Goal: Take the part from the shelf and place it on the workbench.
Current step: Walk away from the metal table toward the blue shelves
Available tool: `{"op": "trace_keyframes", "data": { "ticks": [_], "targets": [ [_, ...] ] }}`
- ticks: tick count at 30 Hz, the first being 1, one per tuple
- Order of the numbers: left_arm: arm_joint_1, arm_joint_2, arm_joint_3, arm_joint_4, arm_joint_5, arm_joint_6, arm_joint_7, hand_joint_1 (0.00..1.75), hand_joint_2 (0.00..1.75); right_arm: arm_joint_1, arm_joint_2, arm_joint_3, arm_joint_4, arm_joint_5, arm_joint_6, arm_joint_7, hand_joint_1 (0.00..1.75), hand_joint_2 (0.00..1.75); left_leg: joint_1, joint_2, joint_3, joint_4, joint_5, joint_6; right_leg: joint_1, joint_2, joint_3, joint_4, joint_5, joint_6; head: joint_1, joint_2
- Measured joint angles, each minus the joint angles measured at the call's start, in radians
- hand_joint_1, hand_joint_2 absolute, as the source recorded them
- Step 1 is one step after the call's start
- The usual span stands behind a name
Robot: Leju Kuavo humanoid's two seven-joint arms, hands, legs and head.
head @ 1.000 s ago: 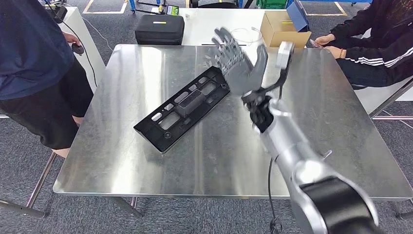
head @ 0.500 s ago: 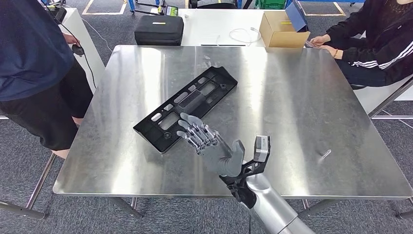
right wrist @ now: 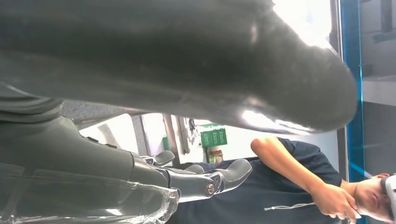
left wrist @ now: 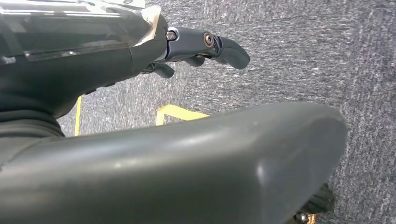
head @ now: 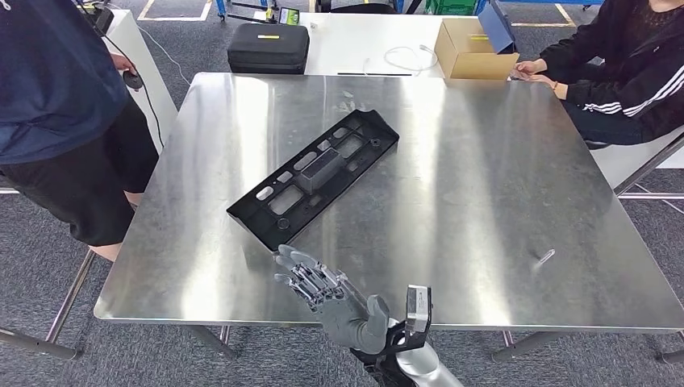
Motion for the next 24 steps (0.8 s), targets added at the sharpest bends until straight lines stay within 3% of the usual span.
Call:
{"op": "trace_keyframes", "data": {
  "ticks": [1, 3, 4, 6, 7, 9, 10, 12, 14, 15, 16, 17, 19, 20, 21, 24],
  "targets": [
    [0.000, 0.000, 0.000, 0.000, 0.000, 0.000, 0.001, 0.00, 0.00, 0.004, 0.000, 0.000, 0.000, 0.001, -0.001, 0.001, 0.00, 0.00, 0.002, 0.000, -0.001, 0.000, 0.002, -0.003, -0.002, 0.000, 0.006, -0.017, 0.017, 0.011, 0.000, 0.000],
    [0.000, -0.001, 0.001, 0.000, 0.000, 0.000, 0.002, 0.00, 0.00, 0.008, 0.002, 0.000, 0.000, 0.002, -0.001, 0.002, 0.00, 0.00, 0.006, -0.001, -0.002, 0.001, 0.007, -0.012, -0.008, -0.001, 0.065, -0.146, 0.077, 0.033, 0.000, 0.000],
    [0.000, -0.001, 0.001, 0.000, 0.000, 0.000, 0.002, 0.00, 0.00, 0.008, 0.003, -0.001, 0.000, 0.002, -0.002, 0.002, 0.00, 0.00, 0.006, -0.002, -0.003, 0.001, 0.010, -0.019, -0.007, 0.001, 0.096, -0.206, 0.107, 0.036, 0.001, 0.000],
    [0.000, -0.002, 0.001, 0.000, 0.000, 0.000, 0.002, 0.00, 0.00, 0.011, 0.006, -0.003, -0.001, 0.004, -0.005, 0.003, 0.00, 0.00, 0.004, -0.004, -0.005, 0.002, 0.018, -0.034, -0.003, 0.005, 0.118, -0.263, 0.135, 0.021, 0.001, 0.000],
    [0.001, -0.002, 0.001, 0.000, 0.000, 0.001, 0.002, 0.00, 0.00, 0.013, 0.006, -0.004, -0.001, 0.005, -0.006, 0.003, 0.00, 0.00, 0.004, -0.004, -0.005, 0.000, 0.022, -0.042, 0.002, 0.007, 0.112, -0.261, 0.142, 0.009, 0.001, 0.000],
    [0.002, -0.002, 0.002, 0.000, 0.000, 0.001, 0.002, 0.00, 0.00, 0.015, 0.009, -0.006, -0.001, 0.006, -0.007, 0.004, 0.00, 0.00, 0.008, -0.004, -0.011, 0.002, 0.021, -0.056, -0.004, 0.008, 0.101, -0.265, 0.149, -0.016, -0.001, 0.000],
    [0.003, -0.002, 0.002, 0.000, 0.000, 0.001, 0.002, 0.00, 0.00, 0.016, 0.011, -0.006, -0.001, 0.007, -0.007, 0.004, 0.00, 0.00, 0.011, -0.003, -0.019, 0.017, 0.001, -0.061, -0.006, 0.007, 0.096, -0.267, 0.156, -0.028, -0.002, 0.000],
    [0.004, -0.002, 0.002, 0.000, 0.000, 0.002, 0.003, 0.00, 0.00, 0.017, 0.016, -0.007, -0.001, 0.008, -0.008, 0.004, 0.00, 0.00, 0.014, -0.002, -0.052, 0.105, -0.081, -0.068, -0.006, 0.004, 0.083, -0.267, 0.172, -0.049, -0.006, 0.000],
    [0.004, -0.002, 0.002, 0.000, 0.000, 0.004, 0.007, 0.00, 0.00, 0.021, 0.019, -0.008, 0.000, 0.010, -0.009, 0.005, 0.00, 0.00, 0.014, -0.002, -0.086, 0.225, -0.154, -0.074, -0.002, 0.002, 0.064, -0.266, 0.187, -0.058, -0.008, 0.000],
    [0.004, -0.002, 0.002, 0.000, 0.000, 0.005, 0.009, 0.00, 0.00, 0.024, 0.019, -0.009, 0.000, 0.011, -0.010, 0.005, 0.00, 0.00, 0.015, -0.002, -0.088, 0.256, -0.164, -0.076, 0.000, 0.001, 0.056, -0.265, 0.193, -0.057, -0.008, 0.000],
    [0.004, -0.002, 0.002, 0.000, 0.000, 0.006, 0.010, 0.00, 0.00, 0.026, 0.020, -0.010, 0.001, 0.013, -0.010, 0.006, 0.00, 0.00, 0.015, -0.002, -0.070, 0.251, -0.155, -0.077, 0.001, 0.000, 0.049, -0.264, 0.198, -0.056, -0.008, 0.000],
    [0.004, -0.002, 0.002, 0.000, -0.001, 0.007, 0.010, 0.00, 0.00, 0.027, 0.021, -0.013, 0.002, 0.014, -0.011, 0.007, 0.00, 0.00, 0.016, -0.002, -0.034, 0.207, -0.132, -0.076, 0.001, 0.000, 0.044, -0.264, 0.203, -0.052, -0.009, 0.000],
    [0.003, -0.002, 0.002, 0.000, -0.001, 0.008, 0.010, 0.00, 0.00, 0.027, 0.024, -0.018, 0.003, 0.014, -0.013, 0.009, 0.00, 0.00, 0.017, -0.002, 0.060, 0.073, -0.091, -0.072, 0.004, 0.000, 0.037, -0.262, 0.210, -0.044, -0.009, 0.000],
    [0.003, -0.002, 0.002, 0.000, -0.002, 0.008, 0.010, 0.00, 0.00, 0.026, 0.026, -0.020, 0.004, 0.015, -0.013, 0.009, 0.00, 0.00, 0.015, -0.004, 0.092, 0.024, -0.080, -0.068, 0.006, 0.000, 0.035, -0.262, 0.214, -0.038, -0.008, 0.000],
    [0.002, -0.002, 0.002, 0.000, -0.002, 0.008, 0.010, 0.00, 0.00, 0.024, 0.027, -0.022, 0.004, 0.015, -0.013, 0.009, 0.00, 0.00, 0.013, -0.005, 0.106, -0.003, -0.078, -0.063, 0.008, 0.000, 0.033, -0.261, 0.218, -0.031, -0.007, 0.000],
    [0.002, -0.002, 0.002, 0.000, -0.003, 0.008, 0.010, 0.00, 0.00, 0.021, 0.029, -0.025, 0.005, 0.015, -0.013, 0.010, 0.00, 0.00, 0.006, -0.004, 0.097, -0.014, -0.065, -0.041, 0.008, 0.000, 0.026, -0.260, 0.228, -0.010, -0.006, 0.000]
  ]
}}
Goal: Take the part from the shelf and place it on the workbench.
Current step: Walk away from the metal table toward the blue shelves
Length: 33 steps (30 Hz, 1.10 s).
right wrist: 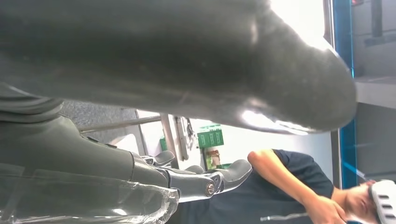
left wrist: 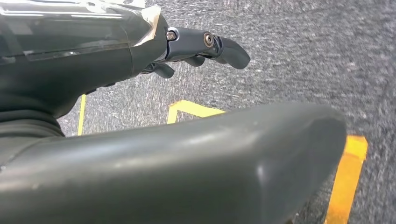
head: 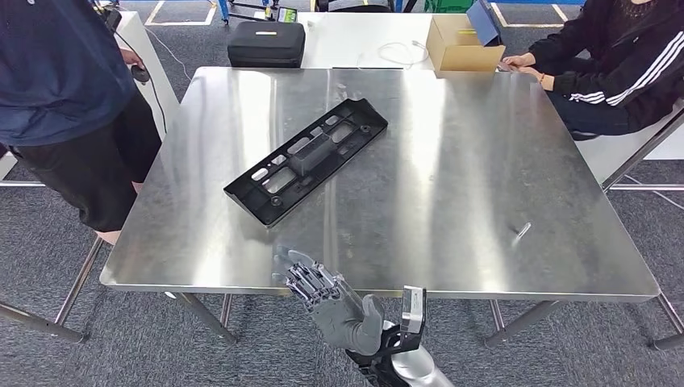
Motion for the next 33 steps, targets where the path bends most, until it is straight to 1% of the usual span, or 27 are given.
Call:
{"op": "trace_keyframes", "data": {
  "ticks": [1, 2, 4, 5, 6, 7, 8, 9, 11, 12, 13, 14, 15, 16, 17, 18, 20, 21, 22, 23, 25, 26, 27, 29, 31, 32, 33],
  "targets": [
    [-0.001, 0.000, 0.000, 0.000, 0.000, 0.000, 0.000, 0.00, 0.00, 0.000, 0.000, -0.001, 0.000, 0.000, 0.000, 0.000, 0.00, 0.00, 0.000, 0.002, -0.007, -0.003, 0.009, 0.010, -0.001, 0.000, -0.010, 0.013, -0.012, 0.002, 0.001, 0.000],
    [-0.001, 0.000, 0.000, 0.000, -0.001, 0.000, 0.000, 0.00, 0.00, 0.000, 0.000, -0.003, 0.001, 0.000, 0.000, 0.000, 0.00, 0.00, 0.001, 0.005, -0.016, -0.006, 0.019, 0.020, -0.001, 0.001, -0.025, 0.044, -0.038, -0.001, 0.003, 0.000],
    [-0.002, 0.000, 0.000, 0.000, -0.002, -0.001, 0.000, 0.00, 0.00, 0.000, 0.000, -0.005, 0.003, -0.001, -0.002, 0.000, 0.00, 0.00, 0.000, 0.007, -0.040, -0.006, 0.038, 0.031, -0.001, 0.001, -0.068, 0.160, -0.118, -0.013, 0.007, 0.000],
    [-0.002, 0.000, 0.000, 0.000, -0.003, -0.001, 0.000, 0.00, 0.00, 0.001, -0.001, -0.005, 0.005, -0.001, -0.004, 0.000, 0.00, 0.00, -0.001, 0.008, -0.054, -0.006, 0.048, 0.033, -0.002, 0.001, -0.085, 0.222, -0.149, -0.015, 0.007, 0.000],
    [-0.002, 0.000, 0.000, 0.000, -0.004, -0.001, 0.000, 0.00, 0.00, 0.002, -0.001, -0.005, 0.006, -0.001, -0.005, 0.001, 0.00, 0.00, -0.002, 0.009, -0.068, -0.005, 0.058, 0.032, -0.002, 0.001, -0.090, 0.263, -0.164, -0.011, 0.007, 0.000],
    [-0.002, 0.000, 0.000, 0.000, -0.004, -0.001, 0.000, 0.00, 0.00, 0.003, -0.001, -0.005, 0.008, 0.000, -0.007, 0.002, 0.00, 0.00, -0.003, 0.010, -0.081, -0.005, 0.068, 0.032, -0.002, 0.001, -0.078, 0.271, -0.161, -0.004, 0.007, 0.000],
    [-0.002, 0.000, 0.000, 0.000, -0.004, -0.001, 0.001, 0.00, 0.00, 0.003, -0.001, -0.006, 0.008, 0.000, -0.008, 0.004, 0.00, 0.00, -0.003, 0.010, -0.092, -0.005, 0.077, 0.030, -0.002, 0.001, -0.046, 0.240, -0.145, 0.005, 0.007, 0.000],
    [-0.002, -0.001, 0.000, 0.000, -0.005, -0.001, 0.001, 0.00, 0.00, 0.003, 0.000, -0.006, 0.008, 0.001, -0.009, 0.005, 0.00, 0.00, -0.003, 0.009, -0.102, -0.004, 0.086, 0.028, -0.002, 0.001, 0.001, 0.178, -0.124, 0.012, 0.007, 0.000],
    [-0.002, -0.003, 0.000, 0.000, -0.005, -0.001, 0.002, 0.00, 0.00, 0.001, 0.001, -0.006, 0.008, 0.001, -0.010, 0.007, 0.00, 0.00, -0.005, 0.008, -0.114, -0.004, 0.104, 0.019, 0.004, 0.001, 0.102, 0.029, -0.106, 0.009, 0.006, 0.000],
    [-0.002, -0.004, 0.000, 0.000, -0.005, -0.001, 0.002, 0.00, 0.00, 0.000, 0.003, -0.006, 0.008, 0.001, -0.011, 0.007, 0.00, 0.00, -0.005, 0.008, -0.117, -0.005, 0.112, 0.012, 0.008, 0.001, 0.129, -0.018, -0.105, 0.003, 0.006, 0.000],
    [-0.002, -0.005, 0.000, 0.000, -0.006, -0.001, 0.002, 0.00, 0.00, 0.000, 0.004, -0.007, 0.009, 0.002, -0.012, 0.007, 0.00, 0.00, -0.006, 0.009, -0.119, -0.007, 0.121, 0.006, 0.013, 0.002, 0.139, -0.041, -0.107, -0.004, 0.007, 0.000],
    [-0.002, -0.005, 0.000, 0.000, -0.007, -0.001, 0.002, 0.00, 0.00, 0.001, 0.005, -0.007, 0.009, 0.002, -0.013, 0.008, 0.00, 0.00, -0.005, 0.009, -0.120, -0.010, 0.130, -0.001, 0.015, 0.002, 0.134, -0.042, -0.101, -0.010, 0.007, 0.000],
    [-0.001, -0.005, 0.000, 0.000, -0.008, -0.001, 0.002, 0.00, 0.00, 0.001, 0.005, -0.008, 0.009, 0.004, -0.014, 0.009, 0.00, 0.00, -0.003, 0.008, -0.122, -0.010, 0.133, -0.007, 0.010, 0.001, 0.126, -0.044, -0.093, -0.018, 0.008, 0.000],
    [-0.001, -0.005, 0.000, 0.000, -0.010, -0.001, 0.002, 0.00, 0.00, 0.001, 0.006, -0.008, 0.009, 0.007, -0.015, 0.010, 0.00, 0.00, -0.002, 0.007, -0.128, -0.003, 0.121, -0.013, 0.006, 0.000, 0.119, -0.044, -0.084, -0.027, 0.007, 0.000],
    [0.000, -0.005, 0.000, 0.000, -0.011, -0.001, 0.002, 0.00, 0.00, 0.001, 0.008, -0.008, 0.009, 0.009, -0.016, 0.010, 0.00, 0.00, 0.000, 0.006, -0.137, 0.020, 0.090, -0.019, 0.001, -0.001, 0.110, -0.046, -0.073, -0.037, 0.004, 0.000],
    [0.001, -0.005, 0.000, 0.000, -0.012, -0.001, 0.002, 0.00, 0.00, 0.001, 0.009, -0.008, 0.009, 0.013, -0.017, 0.010, 0.00, 0.00, 0.002, 0.005, -0.151, 0.063, 0.043, -0.024, -0.003, -0.003, 0.100, -0.047, -0.062, -0.045, 0.002, 0.000],
    [0.001, -0.005, 0.000, 0.000, -0.012, -0.002, 0.002, 0.00, 0.00, 0.002, 0.010, -0.008, 0.010, 0.019, -0.021, 0.011, 0.00, 0.00, 0.003, 0.004, -0.182, 0.186, -0.051, -0.034, -0.001, -0.005, 0.078, -0.045, -0.041, -0.052, -0.001, 0.000],
    [0.001, -0.004, 0.000, 0.000, -0.012, -0.002, 0.002, 0.00, 0.00, 0.004, 0.010, -0.009, 0.010, 0.022, -0.023, 0.012, 0.00, 0.00, 0.005, 0.003, -0.190, 0.239, -0.071, -0.038, 0.000, -0.006, 0.066, -0.043, -0.031, -0.051, -0.002, 0.000],
    [0.001, -0.004, 0.000, 0.000, -0.013, -0.002, 0.003, 0.00, 0.00, 0.006, 0.010, -0.009, 0.012, 0.024, -0.025, 0.012, 0.00, 0.00, 0.007, 0.003, -0.183, 0.263, -0.068, -0.041, 0.000, -0.006, 0.052, -0.040, -0.021, -0.049, -0.002, 0.000],
    [0.001, -0.004, 0.000, 0.000, -0.013, -0.002, 0.003, 0.00, 0.00, 0.007, 0.009, -0.009, 0.013, 0.026, -0.026, 0.012, 0.00, 0.00, 0.010, 0.003, -0.159, 0.251, -0.048, -0.043, 0.000, -0.006, 0.038, -0.037, -0.012, -0.045, -0.002, 0.000],
    [0.000, -0.003, -0.001, 0.000, -0.013, -0.002, 0.004, 0.00, 0.00, 0.009, 0.009, -0.009, 0.015, 0.027, -0.027, 0.012, 0.00, 0.00, 0.016, 0.003, -0.066, 0.134, -0.007, -0.046, -0.003, -0.006, 0.014, -0.028, 0.000, -0.034, -0.003, 0.000],
    [-0.001, -0.003, -0.001, 0.000, -0.013, -0.002, 0.004, 0.00, 0.00, 0.009, 0.009, -0.010, 0.016, 0.028, -0.027, 0.012, 0.00, 0.00, 0.016, 0.001, -0.020, 0.067, -0.001, -0.046, -0.002, -0.006, 0.005, -0.023, 0.005, -0.027, -0.003, 0.000],
    [-0.001, -0.003, -0.001, 0.000, -0.014, -0.002, 0.004, 0.00, 0.00, 0.010, 0.009, -0.010, 0.016, 0.029, -0.027, 0.012, 0.00, 0.00, 0.014, -0.001, 0.008, 0.019, -0.002, -0.043, -0.001, -0.007, -0.002, -0.020, 0.011, -0.019, -0.002, 0.000],
    [-0.001, -0.003, -0.002, 0.000, -0.014, -0.001, 0.006, 0.00, 0.00, 0.010, 0.009, -0.012, 0.017, 0.031, -0.027, 0.012, 0.00, 0.00, 0.005, -0.005, 0.020, -0.013, -0.003, -0.032, 0.000, -0.008, -0.009, -0.021, 0.026, -0.002, -0.002, 0.000],
    [0.000, -0.003, -0.002, 0.000, -0.014, -0.001, 0.008, 0.00, 0.00, 0.011, 0.007, -0.014, 0.018, 0.032, -0.028, 0.012, 0.00, 0.00, 0.003, -0.001, 0.009, -0.019, 0.012, -0.009, -0.001, -0.008, -0.019, -0.017, 0.025, 0.011, -0.002, 0.000],
    [-0.001, -0.003, -0.002, 0.000, -0.014, -0.001, 0.009, 0.00, 0.00, 0.012, 0.006, -0.015, 0.018, 0.032, -0.028, 0.012, 0.00, 0.00, 0.003, 0.001, 0.002, -0.022, 0.021, 0.005, -0.002, -0.006, -0.031, 0.003, 0.007, 0.011, 0.000, 0.000],
    [-0.002, -0.002, -0.002, 0.000, -0.014, 0.000, 0.009, 0.00, 0.00, 0.012, 0.005, -0.016, 0.019, 0.033, -0.030, 0.012, 0.00, 0.00, 0.004, 0.004, -0.008, -0.025, 0.032, 0.017, -0.002, -0.005, -0.050, 0.046, -0.026, 0.006, 0.002, 0.000]
  ]
}}
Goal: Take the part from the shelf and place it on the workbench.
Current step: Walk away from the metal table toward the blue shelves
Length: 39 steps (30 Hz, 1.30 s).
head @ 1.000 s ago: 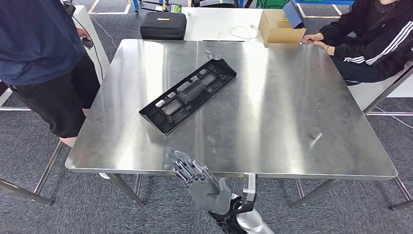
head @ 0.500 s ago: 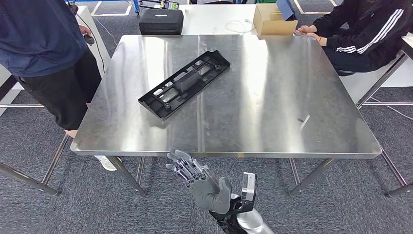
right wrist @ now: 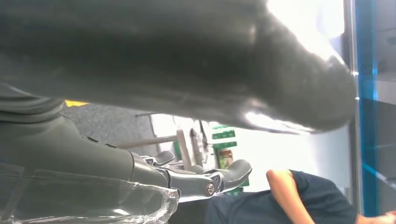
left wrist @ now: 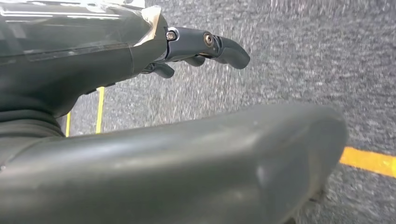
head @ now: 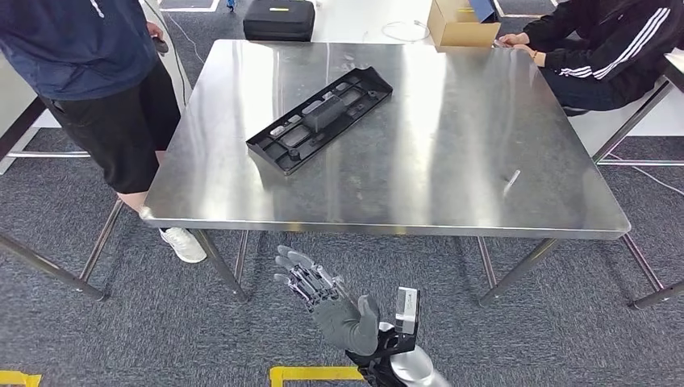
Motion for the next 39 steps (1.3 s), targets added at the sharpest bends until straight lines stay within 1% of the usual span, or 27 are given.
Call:
{"op": "trace_keyframes", "data": {
  "ticks": [2, 4, 5, 7, 9, 10, 12, 14, 16, 17, 18, 19, 20, 21, 22, 24, 25, 26, 28, 30, 33, 34, 35, 36, 37, 38, 39],
  "targets": [
    [-0.001, 0.000, 0.000, 0.000, 0.000, 0.000, 0.000, 0.00, 0.00, 0.000, -0.003, -0.002, 0.004, 0.008, -0.005, 0.002, 0.00, 0.00, -0.003, 0.003, -0.026, 0.001, 0.019, 0.012, 0.000, 0.003, -0.045, 0.134, -0.080, -0.010, 0.004, 0.000],
    [0.000, 0.000, -0.001, 0.000, 0.000, -0.001, 0.000, 0.00, 0.00, 0.000, -0.006, -0.002, 0.015, 0.032, -0.021, 0.012, 0.00, 0.00, -0.006, 0.006, -0.052, 0.001, 0.037, 0.014, 0.000, 0.004, -0.058, 0.225, -0.114, -0.005, 0.004, 0.000],
    [-0.001, 0.000, -0.001, 0.000, 0.000, -0.002, 0.000, 0.00, 0.00, -0.002, -0.007, 0.000, 0.028, 0.055, -0.036, 0.023, 0.00, 0.00, -0.006, 0.006, -0.062, 0.002, 0.046, 0.013, 0.000, 0.004, -0.034, 0.213, -0.105, 0.004, 0.004, 0.000],
    [-0.001, 0.000, -0.001, 0.000, 0.000, -0.004, 0.000, 0.00, 0.00, -0.015, -0.007, 0.010, 0.080, 0.125, -0.079, 0.047, 0.00, 0.00, -0.007, 0.006, -0.078, 0.002, 0.061, 0.008, 0.000, 0.004, 0.063, 0.085, -0.066, 0.016, 0.004, 0.000],
    [-0.001, 0.000, -0.001, 0.000, 0.001, -0.006, -0.001, 0.00, 0.00, -0.035, -0.003, 0.031, 0.170, 0.208, -0.123, 0.048, 0.00, 0.00, -0.008, 0.006, -0.087, 0.002, 0.076, -0.002, 0.007, 0.005, 0.156, -0.057, -0.052, 0.009, 0.003, 0.000],
    [-0.002, -0.001, -0.001, 0.000, 0.001, -0.006, -0.002, 0.00, 0.00, -0.044, 0.000, 0.041, 0.223, 0.240, -0.140, 0.035, 0.00, 0.00, -0.008, 0.006, -0.089, 0.001, 0.084, -0.008, 0.011, 0.005, 0.174, -0.092, -0.053, 0.002, 0.004, 0.000],
    [-0.001, -0.001, -0.001, 0.000, 0.001, -0.006, -0.002, 0.00, 0.00, -0.051, 0.007, 0.058, 0.316, 0.277, -0.161, 0.004, 0.00, 0.00, -0.007, 0.005, -0.093, -0.003, 0.099, -0.021, 0.015, 0.005, 0.167, -0.101, -0.046, -0.013, 0.005, 0.000],
    [0.000, -0.001, -0.001, 0.000, 0.001, -0.006, -0.002, 0.00, 0.00, -0.059, 0.016, 0.069, 0.383, 0.288, -0.168, -0.008, 0.00, 0.00, -0.005, 0.002, -0.104, 0.016, 0.071, -0.033, 0.007, 0.002, 0.154, -0.102, -0.029, -0.033, 0.005, 0.000],
    [0.000, 0.000, -0.001, 0.000, 0.001, -0.006, -0.002, 0.00, 0.00, -0.068, 0.027, 0.077, 0.432, 0.301, -0.184, 0.013, 0.00, 0.00, -0.002, 0.000, -0.133, 0.104, -0.021, -0.042, 0.001, 0.000, 0.138, -0.104, -0.008, -0.052, 0.000, 0.000],
    [0.001, 0.001, -0.001, 0.000, 0.001, -0.006, -0.002, 0.00, 0.00, -0.073, 0.031, 0.081, 0.459, 0.319, -0.206, 0.045, 0.00, 0.00, -0.001, -0.001, -0.150, 0.170, -0.069, -0.046, 0.002, -0.001, 0.124, -0.103, 0.003, -0.058, -0.002, 0.000],
    [0.000, 0.001, -0.001, 0.000, 0.002, -0.006, -0.002, 0.00, 0.00, -0.076, 0.035, 0.086, 0.497, 0.348, -0.242, 0.092, 0.00, 0.00, 0.001, -0.001, -0.163, 0.234, -0.100, -0.050, 0.003, -0.001, 0.113, -0.102, 0.014, -0.059, -0.003, 0.000],
    [0.001, 0.001, -0.001, 0.000, 0.001, -0.005, -0.002, 0.00, 0.00, -0.078, 0.040, 0.090, 0.546, 0.383, -0.291, 0.147, 0.00, 0.00, 0.003, -0.001, -0.165, 0.277, -0.107, -0.053, 0.004, -0.003, 0.099, -0.101, 0.025, -0.057, -0.003, 0.000],
    [0.001, 0.002, -0.001, 0.000, 0.001, -0.003, -0.002, 0.00, 0.00, -0.077, 0.044, 0.093, 0.602, 0.419, -0.346, 0.202, 0.00, 0.00, 0.006, -0.001, -0.153, 0.289, -0.091, -0.056, 0.004, -0.004, 0.086, -0.098, 0.034, -0.053, -0.004, 0.000],
    [0.001, 0.002, -0.001, 0.000, 0.001, -0.001, -0.001, 0.00, 0.00, -0.072, 0.047, 0.097, 0.660, 0.454, -0.402, 0.258, 0.00, 0.00, 0.009, -0.001, -0.122, 0.265, -0.062, -0.058, 0.002, -0.006, 0.072, -0.094, 0.041, -0.049, -0.003, 0.000],
    [0.000, 0.002, -0.001, 0.000, -0.001, 0.001, -0.001, 0.00, 0.00, -0.065, 0.048, 0.100, 0.718, 0.475, -0.449, 0.315, 0.00, 0.00, 0.014, -0.001, -0.074, 0.206, -0.039, -0.061, 0.001, -0.007, 0.058, -0.086, 0.047, -0.043, -0.004, 0.000],
    [0.000, 0.003, -0.003, 0.000, -0.008, 0.003, 0.000, 0.00, 0.00, -0.045, 0.044, 0.101, 0.820, 0.492, -0.508, 0.427, 0.00, 0.00, 0.014, -0.006, 0.020, 0.071, -0.038, -0.060, 0.002, -0.009, 0.034, -0.068, 0.058, -0.028, -0.004, 0.000],
    [0.000, 0.004, -0.004, 0.000, -0.012, 0.004, 0.000, 0.00, 0.00, -0.034, 0.041, 0.099, 0.864, 0.494, -0.522, 0.481, 0.00, 0.00, 0.011, -0.009, 0.045, 0.029, -0.049, -0.057, 0.004, -0.010, 0.027, -0.062, 0.063, -0.020, -0.004, 0.000],
    [0.000, 0.004, -0.005, 0.000, -0.016, 0.004, 0.000, 0.00, 0.00, -0.023, 0.036, 0.098, 0.900, 0.499, -0.531, 0.531, 0.00, 0.00, 0.005, -0.010, 0.050, 0.013, -0.057, -0.050, 0.004, -0.011, 0.023, -0.061, 0.070, -0.012, -0.003, 0.000],
    [0.001, 0.006, -0.007, 0.000, -0.021, 0.005, 0.000, 0.00, 0.00, -0.001, 0.023, 0.097, 0.956, 0.503, -0.539, 0.617, 0.00, 0.00, 0.000, -0.006, 0.038, 0.012, -0.045, -0.028, 0.001, -0.010, 0.019, -0.062, 0.079, 0.003, -0.003, 0.000],
    [0.000, 0.006, -0.008, 0.000, -0.021, 0.005, 0.000, 0.00, 0.00, 0.017, 0.010, 0.096, 0.989, 0.493, -0.538, 0.663, 0.00, 0.00, 0.001, 0.000, 0.028, 0.007, -0.031, -0.009, -0.003, -0.007, 0.014, -0.057, 0.073, 0.009, -0.004, 0.000],
    [0.000, 0.006, -0.008, 0.000, -0.022, 0.005, 0.000, 0.00, 0.00, 0.022, 0.006, 0.094, 0.998, 0.488, -0.538, 0.673, 0.00, 0.00, 0.001, 0.003, 0.024, 0.005, -0.026, -0.003, -0.006, -0.006, 0.010, -0.052, 0.064, 0.008, -0.005, 0.000],
    [0.000, 0.007, -0.009, 0.000, -0.023, 0.007, 0.001, 0.00, 0.00, 0.030, 0.001, 0.092, 1.008, 0.482, -0.537, 0.687, 0.00, 0.00, 0.001, 0.002, 0.015, 0.005, -0.020, 0.001, -0.005, -0.004, -0.001, -0.022, 0.032, 0.002, -0.003, 0.000],
    [0.000, 0.008, -0.012, 0.000, -0.026, 0.009, 0.002, 0.00, 0.00, 0.043, -0.010, 0.086, 1.025, 0.467, -0.537, 0.708, 0.00, 0.00, -0.001, 0.003, -0.004, 0.006, -0.005, 0.006, -0.005, -0.002, -0.017, 0.050, -0.020, -0.002, 0.000, 0.000],
    [-0.001, 0.008, -0.014, 0.000, -0.028, 0.012, 0.006, 0.00, 0.00, 0.062, -0.025, 0.071, 1.048, 0.444, -0.541, 0.735, 0.00, 0.00, -0.002, 0.005, -0.037, 0.007, 0.020, 0.009, -0.005, 0.000, -0.008, 0.110, -0.048, 0.005, 0.002, 0.000],
    [-0.001, 0.009, -0.017, 0.000, -0.030, 0.014, 0.009, 0.00, 0.00, 0.082, -0.041, 0.054, 1.072, 0.420, -0.546, 0.761, 0.00, 0.00, -0.004, 0.007, -0.073, 0.008, 0.049, 0.010, -0.005, 0.003, 0.023, 0.141, -0.072, 0.013, 0.004, 0.000],
    [-0.001, 0.008, -0.019, 0.000, -0.031, 0.015, 0.012, 0.00, 0.00, 0.095, -0.053, 0.038, 1.087, 0.402, -0.553, 0.776, 0.00, 0.00, -0.005, 0.010, -0.102, 0.010, 0.076, 0.005, -0.005, 0.004, 0.083, 0.113, -0.075, 0.022, 0.004, 0.000],
    [-0.002, 0.008, -0.020, 0.000, -0.032, 0.016, 0.013, 0.00, 0.00, 0.102, -0.061, 0.024, 1.097, 0.392, -0.558, 0.782, 0.00, 0.00, -0.007, 0.012, -0.122, 0.011, 0.096, -0.001, -0.002, 0.006, 0.161, 0.023, -0.067, 0.027, 0.004, 0.000]
  ]
}}
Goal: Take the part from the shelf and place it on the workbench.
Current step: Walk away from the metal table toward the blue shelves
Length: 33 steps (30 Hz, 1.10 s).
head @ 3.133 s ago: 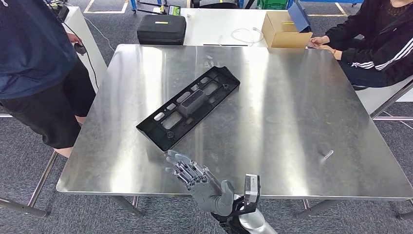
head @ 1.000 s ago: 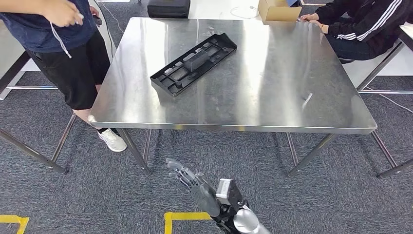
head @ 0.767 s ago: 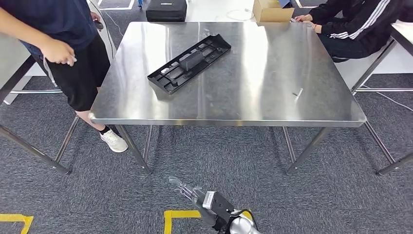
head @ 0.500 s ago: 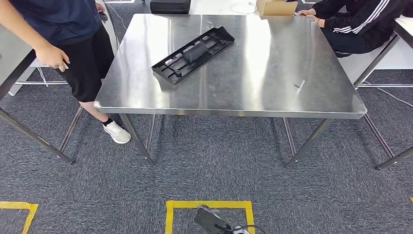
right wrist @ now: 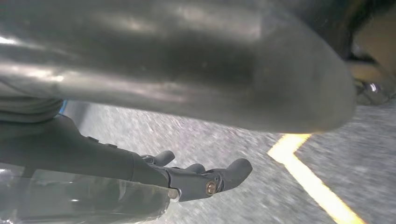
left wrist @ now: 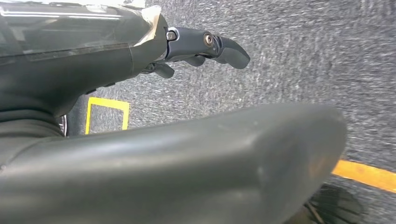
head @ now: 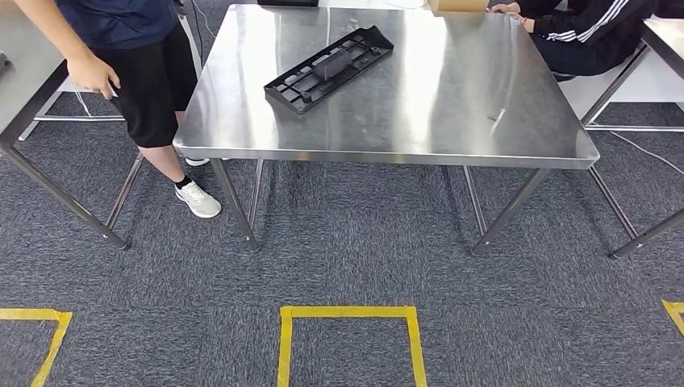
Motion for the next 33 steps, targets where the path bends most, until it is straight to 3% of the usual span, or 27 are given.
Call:
{"op": "trace_keyframes", "data": {
  "ticks": [1, 2, 4, 5, 6, 7, 9, 10, 11, 12, 14, 16, 18, 20, 21, 22, 24, 25, 26, 27, 28, 30, 32, 33],
  "targets": [
    [-0.001, 0.000, 0.000, 0.000, 0.000, 0.000, 0.000, 0.00, 0.00, 0.001, -0.003, -0.006, 0.004, -0.002, -0.002, 0.001, 0.00, 0.00, -0.002, 0.001, -0.006, -0.001, 0.012, -0.006, 0.004, 0.001, 0.050, -0.078, -0.016, -0.009, -0.001, 0.000],
    [-0.001, 0.000, -0.001, 0.000, 0.000, 0.001, 0.000, 0.00, 0.00, 0.002, -0.004, -0.011, 0.007, -0.003, -0.003, 0.002, 0.00, 0.00, -0.003, 0.003, -0.008, -0.003, 0.024, -0.012, 0.008, 0.002, 0.077, -0.126, -0.033, -0.019, -0.001, 0.000],
    [0.000, -0.001, -0.001, 0.000, 0.000, 0.002, 0.000, 0.00, 0.00, 0.006, -0.005, -0.017, 0.013, -0.010, -0.006, 0.004, 0.00, 0.00, -0.001, 0.005, -0.012, -0.008, 0.044, -0.024, 0.008, 0.001, 0.071, -0.142, -0.033, -0.039, -0.002, 0.000],
    [0.001, 0.000, -0.001, 0.000, 0.000, 0.002, 0.000, 0.00, 0.00, 0.008, -0.005, -0.022, 0.016, -0.017, -0.009, 0.006, 0.00, 0.00, 0.002, 0.003, -0.017, -0.003, 0.034, -0.029, 0.005, -0.001, 0.060, -0.139, -0.022, -0.049, -0.002, 0.000],
    [0.002, 0.000, -0.001, 0.000, 0.000, 0.002, -0.001, 0.00, 0.00, 0.010, -0.005, -0.028, 0.018, -0.026, -0.015, 0.008, 0.00, 0.00, 0.004, 0.001, -0.025, 0.017, 0.001, -0.034, 0.002, -0.003, 0.048, -0.138, -0.010, -0.061, -0.004, 0.000],
    [0.002, 0.000, -0.001, 0.000, 0.000, 0.002, -0.001, 0.00, 0.00, 0.012, -0.005, -0.036, 0.020, -0.037, -0.022, 0.009, 0.00, 0.00, 0.006, -0.001, -0.036, 0.056, -0.051, -0.038, -0.001, -0.006, 0.034, -0.137, 0.003, -0.072, -0.006, 0.000],
    [0.003, -0.001, -0.001, 0.000, -0.001, 0.001, -0.002, 0.00, 0.00, 0.015, -0.006, -0.055, 0.022, -0.063, -0.035, 0.006, 0.00, 0.00, 0.007, -0.004, -0.057, 0.184, -0.163, -0.044, 0.003, -0.009, 0.004, -0.136, 0.029, -0.082, -0.010, 0.000],
    [0.003, -0.001, -0.001, 0.000, -0.001, 0.001, -0.002, 0.00, 0.00, 0.016, -0.005, -0.067, 0.023, -0.081, -0.041, 0.003, 0.00, 0.00, 0.007, -0.006, -0.061, 0.246, -0.186, -0.046, 0.005, -0.011, -0.012, -0.134, 0.042, -0.082, -0.011, 0.000],
    [0.003, -0.001, -0.001, 0.000, -0.002, 0.001, -0.002, 0.00, 0.00, 0.017, -0.005, -0.080, 0.023, -0.102, -0.048, 0.002, 0.00, 0.00, 0.008, -0.006, -0.054, 0.286, -0.183, -0.047, 0.007, -0.012, -0.028, -0.131, 0.055, -0.081, -0.011, 0.000],
    [0.003, -0.001, -0.001, 0.000, -0.002, 0.001, -0.002, 0.00, 0.00, 0.017, -0.005, -0.095, 0.024, -0.122, -0.055, 0.002, 0.00, 0.00, 0.008, -0.007, -0.034, 0.296, -0.159, -0.047, 0.007, -0.013, -0.045, -0.125, 0.067, -0.078, -0.012, 0.000],
    [0.000, -0.001, -0.001, 0.000, -0.001, 0.001, -0.002, 0.00, 0.00, 0.019, -0.005, -0.127, 0.025, -0.161, -0.072, 0.006, 0.00, 0.00, 0.010, -0.008, 0.056, 0.212, -0.116, -0.044, 0.007, -0.013, -0.079, -0.109, 0.084, -0.069, -0.012, 0.000],
    [-0.004, -0.001, -0.001, 0.000, 0.001, 0.002, -0.002, 0.00, 0.00, 0.021, -0.007, -0.161, 0.025, -0.199, -0.091, 0.010, 0.00, 0.00, 0.008, -0.012, 0.159, 0.069, -0.139, -0.038, 0.009, -0.013, -0.106, -0.091, 0.098, -0.056, -0.012, 0.000],
    [-0.009, 0.000, -0.001, 0.000, 0.003, 0.002, -0.002, 0.00, 0.00, 0.021, -0.012, -0.194, 0.026, -0.228, -0.103, 0.013, 0.00, 0.00, 0.000, -0.017, 0.196, -0.005, -0.168, -0.029, 0.011, -0.014, -0.122, -0.083, 0.114, -0.041, -0.011, 0.000],
    [-0.009, 0.001, -0.001, 0.000, 0.004, 0.003, -0.002, 0.00, 0.00, 0.023, -0.018, -0.221, 0.028, -0.242, -0.107, 0.014, 0.00, 0.00, -0.003, -0.014, 0.177, -0.012, -0.156, -0.009, 0.009, -0.013, -0.135, -0.076, 0.120, -0.031, -0.011, 0.000],
    [-0.008, 0.001, -0.001, 0.000, 0.005, 0.004, -0.002, 0.00, 0.00, 0.025, -0.020, -0.231, 0.029, -0.245, -0.107, 0.014, 0.00, 0.00, -0.003, -0.011, 0.164, -0.013, -0.143, 0.003, 0.008, -0.011, -0.146, -0.058, 0.100, -0.031, -0.010, 0.000],
    [-0.008, 0.001, -0.001, 0.000, 0.006, 0.004, -0.002, 0.00, 0.00, 0.027, -0.021, -0.240, 0.030, -0.247, -0.108, 0.015, 0.00, 0.00, -0.002, -0.008, 0.148, -0.015, -0.129, 0.013, 0.007, -0.009, -0.161, -0.023, 0.063, -0.035, -0.008, 0.000],
    [-0.008, 0.002, -0.001, 0.000, 0.007, 0.005, -0.002, 0.00, 0.00, 0.030, -0.023, -0.254, 0.031, -0.251, -0.113, 0.018, 0.00, 0.00, -0.002, -0.004, 0.114, -0.015, -0.101, 0.022, 0.005, -0.005, -0.196, 0.099, -0.032, -0.044, -0.004, 0.000],
    [-0.008, 0.002, -0.001, 0.000, 0.007, 0.005, -0.002, 0.00, 0.00, 0.030, -0.024, -0.261, 0.031, -0.255, -0.117, 0.020, 0.00, 0.00, -0.002, -0.003, 0.094, -0.014, -0.086, 0.022, 0.004, -0.004, -0.207, 0.162, -0.061, -0.041, -0.004, 0.000],
    [-0.008, 0.002, -0.001, 0.000, 0.007, 0.004, -0.002, 0.00, 0.00, 0.031, -0.026, -0.268, 0.031, -0.258, -0.121, 0.021, 0.00, 0.00, -0.002, -0.001, 0.076, -0.013, -0.070, 0.020, 0.003, -0.003, -0.205, 0.205, -0.070, -0.032, -0.003, 0.000],
    [-0.007, 0.002, -0.001, 0.000, 0.008, 0.003, -0.002, 0.00, 0.00, 0.031, -0.028, -0.273, 0.031, -0.261, -0.125, 0.022, 0.00, 0.00, -0.001, 0.000, 0.058, -0.012, -0.055, 0.018, 0.002, -0.003, -0.186, 0.215, -0.059, -0.019, -0.003, 0.000],
    [-0.007, 0.002, -0.001, 0.000, 0.008, 0.002, -0.002, 0.00, 0.00, 0.031, -0.030, -0.278, 0.031, -0.262, -0.127, 0.023, 0.00, 0.00, -0.001, 0.002, 0.042, -0.012, -0.040, 0.014, -0.001, -0.003, -0.150, 0.189, -0.036, -0.005, -0.003, 0.000],
    [-0.008, 0.002, -0.001, 0.000, 0.008, 0.000, -0.002, 0.00, 0.00, 0.030, -0.035, -0.285, 0.031, -0.259, -0.128, 0.021, 0.00, 0.00, -0.001, 0.002, 0.015, -0.009, -0.012, 0.004, -0.003, -0.002, -0.029, 0.046, -0.008, 0.007, -0.002, 0.000],
    [-0.009, 0.001, -0.001, 0.000, 0.008, -0.001, -0.003, 0.00, 0.00, 0.028, -0.037, -0.287, 0.031, -0.252, -0.129, 0.017, 0.00, 0.00, -0.004, 0.003, -0.002, -0.008, 0.015, -0.009, 0.001, 0.001, 0.065, -0.097, -0.025, -0.006, -0.002, 0.000],
    [-0.009, 0.001, -0.001, 0.000, 0.008, -0.001, -0.004, 0.00, 0.00, 0.027, -0.037, -0.287, 0.031, -0.249, -0.129, 0.015, 0.00, 0.00, -0.006, 0.004, -0.008, -0.009, 0.029, -0.015, 0.005, 0.002, 0.082, -0.131, -0.034, -0.016, -0.002, 0.000]
  ]
}}
